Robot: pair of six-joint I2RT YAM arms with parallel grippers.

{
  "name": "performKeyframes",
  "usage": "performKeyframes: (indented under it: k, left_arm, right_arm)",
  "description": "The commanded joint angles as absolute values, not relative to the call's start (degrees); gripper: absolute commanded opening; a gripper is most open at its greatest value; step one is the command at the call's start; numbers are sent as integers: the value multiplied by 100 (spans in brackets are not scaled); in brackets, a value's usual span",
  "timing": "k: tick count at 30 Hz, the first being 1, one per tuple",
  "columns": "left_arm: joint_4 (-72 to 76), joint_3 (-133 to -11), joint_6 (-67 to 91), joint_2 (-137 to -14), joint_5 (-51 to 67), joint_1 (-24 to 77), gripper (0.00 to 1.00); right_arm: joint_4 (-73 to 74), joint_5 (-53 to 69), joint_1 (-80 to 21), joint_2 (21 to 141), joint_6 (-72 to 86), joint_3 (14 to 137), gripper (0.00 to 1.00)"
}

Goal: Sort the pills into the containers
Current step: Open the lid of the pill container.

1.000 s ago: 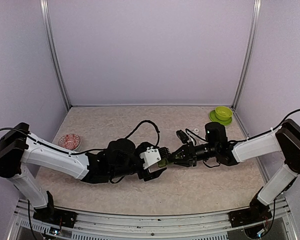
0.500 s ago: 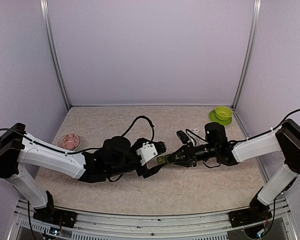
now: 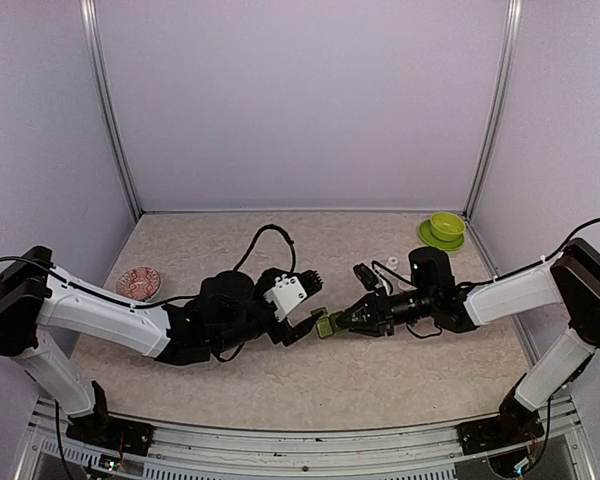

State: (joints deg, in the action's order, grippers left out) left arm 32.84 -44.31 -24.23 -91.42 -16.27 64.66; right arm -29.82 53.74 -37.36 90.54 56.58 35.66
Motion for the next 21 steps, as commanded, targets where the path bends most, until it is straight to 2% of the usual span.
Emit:
performKeyframes:
  k: [1, 12, 21]
  left_arm:
    - [3540, -4436, -2219, -9046, -1855, 6391, 84]
    - [3151, -4802, -2070, -9483, -2214, 6303, 84]
    - [2869, -4895, -2011, -9588, -1964, 6210, 84]
  right_arm:
    - [-2855, 5393, -3797, 9053, 5429, 3535, 13]
    - [-2803, 5582, -3940, 9047, 5201, 3664, 13]
    - [-3078, 5781, -3956, 8922, 5231, 3670, 13]
